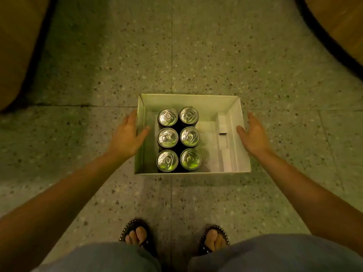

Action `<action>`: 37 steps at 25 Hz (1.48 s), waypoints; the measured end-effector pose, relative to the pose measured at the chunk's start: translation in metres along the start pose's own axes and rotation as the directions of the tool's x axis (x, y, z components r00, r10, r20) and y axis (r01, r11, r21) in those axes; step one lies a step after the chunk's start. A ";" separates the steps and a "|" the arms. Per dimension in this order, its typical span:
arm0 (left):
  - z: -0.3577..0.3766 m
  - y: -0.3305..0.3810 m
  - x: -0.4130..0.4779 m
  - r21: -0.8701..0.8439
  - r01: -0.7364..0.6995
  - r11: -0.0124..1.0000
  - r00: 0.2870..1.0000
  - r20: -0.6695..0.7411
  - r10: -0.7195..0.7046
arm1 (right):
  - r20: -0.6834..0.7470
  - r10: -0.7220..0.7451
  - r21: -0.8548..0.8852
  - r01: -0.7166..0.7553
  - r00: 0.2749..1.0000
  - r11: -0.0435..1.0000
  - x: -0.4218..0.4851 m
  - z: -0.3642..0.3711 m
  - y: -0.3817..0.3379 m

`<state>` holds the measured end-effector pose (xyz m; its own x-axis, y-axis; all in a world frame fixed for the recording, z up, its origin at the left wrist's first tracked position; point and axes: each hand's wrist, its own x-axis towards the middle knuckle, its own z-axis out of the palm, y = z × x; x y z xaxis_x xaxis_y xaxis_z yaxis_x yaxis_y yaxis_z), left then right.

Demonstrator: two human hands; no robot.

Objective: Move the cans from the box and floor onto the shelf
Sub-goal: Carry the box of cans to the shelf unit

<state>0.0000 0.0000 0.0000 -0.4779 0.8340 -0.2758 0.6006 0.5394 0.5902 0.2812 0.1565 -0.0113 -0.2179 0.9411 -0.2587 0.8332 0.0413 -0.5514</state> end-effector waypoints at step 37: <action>-0.443 0.319 -0.099 -0.333 0.110 0.937 0.982 -0.108 -0.154 | -0.023 0.035 0.384 -0.023 0.999 0.923 -0.100 -0.426 -0.356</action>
<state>-0.0455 0.0377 0.5517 -0.6311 0.7236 -0.2796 0.2967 0.5581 0.7749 0.2228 0.1904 0.5493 -0.1769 0.9495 -0.2591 0.5786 -0.1126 -0.8078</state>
